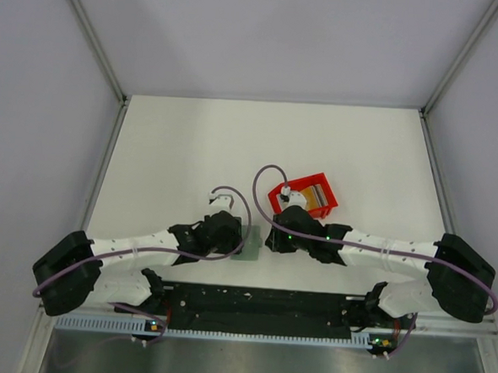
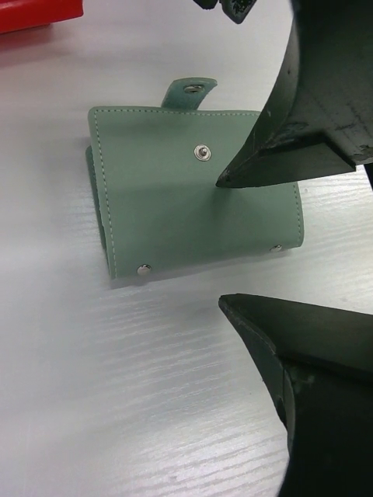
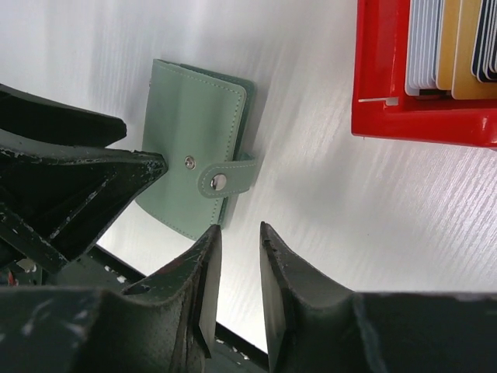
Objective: Put the credit cards into the card holder
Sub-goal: Close the card holder at the center of the board.
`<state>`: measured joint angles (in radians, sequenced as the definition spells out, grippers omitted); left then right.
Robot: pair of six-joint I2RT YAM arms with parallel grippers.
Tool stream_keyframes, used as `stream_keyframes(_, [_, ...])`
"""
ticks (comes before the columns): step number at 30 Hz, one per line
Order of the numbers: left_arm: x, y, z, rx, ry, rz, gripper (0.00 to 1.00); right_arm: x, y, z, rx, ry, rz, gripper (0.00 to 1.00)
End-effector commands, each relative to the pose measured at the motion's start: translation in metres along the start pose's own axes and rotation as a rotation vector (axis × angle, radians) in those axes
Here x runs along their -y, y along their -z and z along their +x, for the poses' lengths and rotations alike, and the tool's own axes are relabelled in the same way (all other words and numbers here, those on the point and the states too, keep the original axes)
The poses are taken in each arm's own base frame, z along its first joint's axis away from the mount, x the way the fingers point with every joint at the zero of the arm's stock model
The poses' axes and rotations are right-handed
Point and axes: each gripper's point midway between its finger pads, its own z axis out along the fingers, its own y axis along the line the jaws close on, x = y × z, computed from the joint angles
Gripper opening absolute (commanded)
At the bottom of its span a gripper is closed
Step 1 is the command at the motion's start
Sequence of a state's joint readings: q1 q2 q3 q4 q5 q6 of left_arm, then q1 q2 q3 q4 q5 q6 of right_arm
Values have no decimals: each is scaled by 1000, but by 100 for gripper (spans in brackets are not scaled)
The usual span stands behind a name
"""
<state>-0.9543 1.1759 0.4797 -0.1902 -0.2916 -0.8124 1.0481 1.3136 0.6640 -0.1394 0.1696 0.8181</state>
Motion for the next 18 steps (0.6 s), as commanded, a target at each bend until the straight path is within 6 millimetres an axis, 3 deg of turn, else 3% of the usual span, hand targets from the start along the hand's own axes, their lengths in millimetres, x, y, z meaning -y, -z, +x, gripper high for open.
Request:
stream_keyframes(1, [8, -5, -6, 21, 14, 32, 60, -10, -2, -20, 37, -27, -8, 24])
stream_keyframes(18, [9, -15, 15, -43, 40, 59, 50, -13, -21, -23, 2, -59, -59, 17])
